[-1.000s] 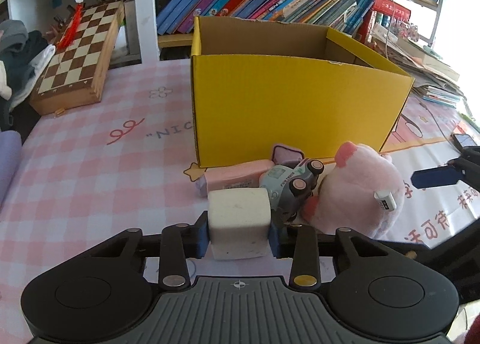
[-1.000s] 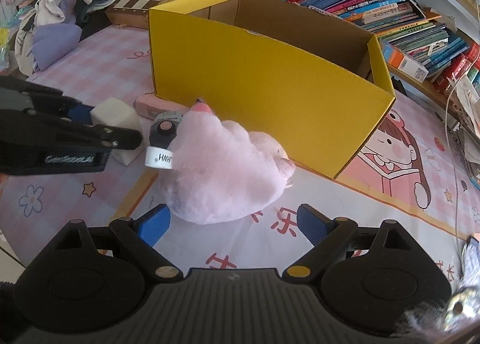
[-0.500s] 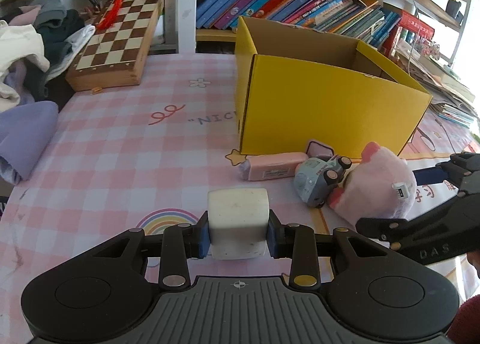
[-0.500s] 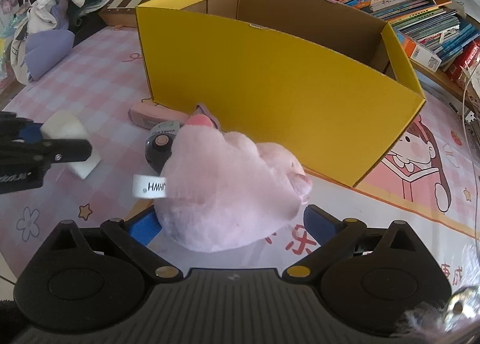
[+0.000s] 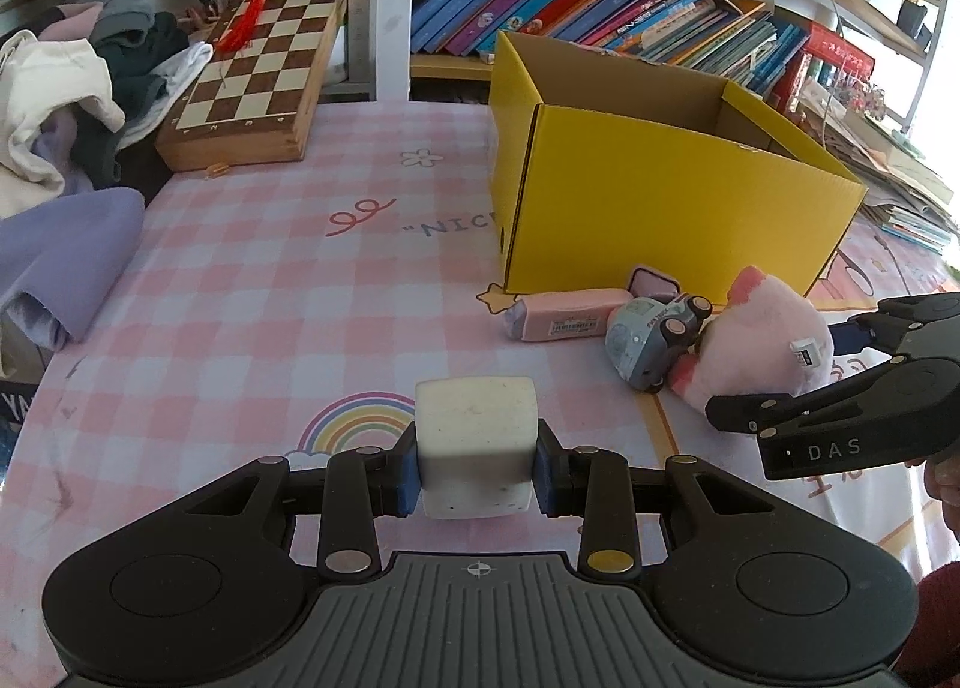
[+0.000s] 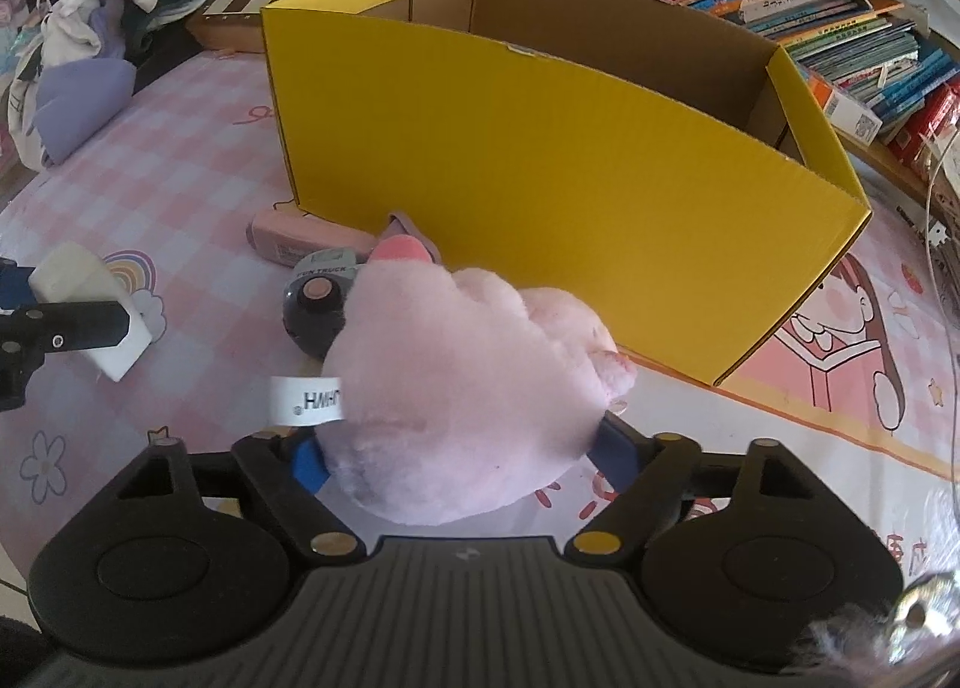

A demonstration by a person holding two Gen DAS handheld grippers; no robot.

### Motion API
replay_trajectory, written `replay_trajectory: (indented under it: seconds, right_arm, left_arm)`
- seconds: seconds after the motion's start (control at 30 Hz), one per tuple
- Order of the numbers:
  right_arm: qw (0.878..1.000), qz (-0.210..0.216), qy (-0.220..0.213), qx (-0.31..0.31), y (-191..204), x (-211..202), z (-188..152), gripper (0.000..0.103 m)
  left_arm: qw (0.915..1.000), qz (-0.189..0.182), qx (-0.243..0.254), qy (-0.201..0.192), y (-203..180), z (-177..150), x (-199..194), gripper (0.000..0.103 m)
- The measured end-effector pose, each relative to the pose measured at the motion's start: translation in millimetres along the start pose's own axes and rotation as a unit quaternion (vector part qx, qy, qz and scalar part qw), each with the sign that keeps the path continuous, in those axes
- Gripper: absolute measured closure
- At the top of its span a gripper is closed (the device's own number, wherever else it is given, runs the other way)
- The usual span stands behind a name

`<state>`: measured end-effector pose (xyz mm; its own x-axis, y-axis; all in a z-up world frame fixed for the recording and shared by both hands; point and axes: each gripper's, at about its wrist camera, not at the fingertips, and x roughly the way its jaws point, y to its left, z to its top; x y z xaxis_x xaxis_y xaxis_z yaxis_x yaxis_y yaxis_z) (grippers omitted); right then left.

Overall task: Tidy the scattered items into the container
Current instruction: 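Grasp the white cube with left gripper while right gripper grasps the pink plush pig, then lift the white cube and plush pig with both grippers toward the yellow box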

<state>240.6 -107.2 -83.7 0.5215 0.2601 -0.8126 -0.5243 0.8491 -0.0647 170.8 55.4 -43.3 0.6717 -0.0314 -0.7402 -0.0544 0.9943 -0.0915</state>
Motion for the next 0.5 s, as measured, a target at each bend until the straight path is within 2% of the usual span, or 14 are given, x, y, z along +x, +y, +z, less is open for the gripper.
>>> replay_trajectory:
  seconds: [0.5]
  right_arm:
    - [0.999,-0.015,-0.004,0.036,-2,-33,-23,0.025]
  left_arm:
    - [0.9988,-0.033,0.036,-0.01,-10,-7,-13,0.07]
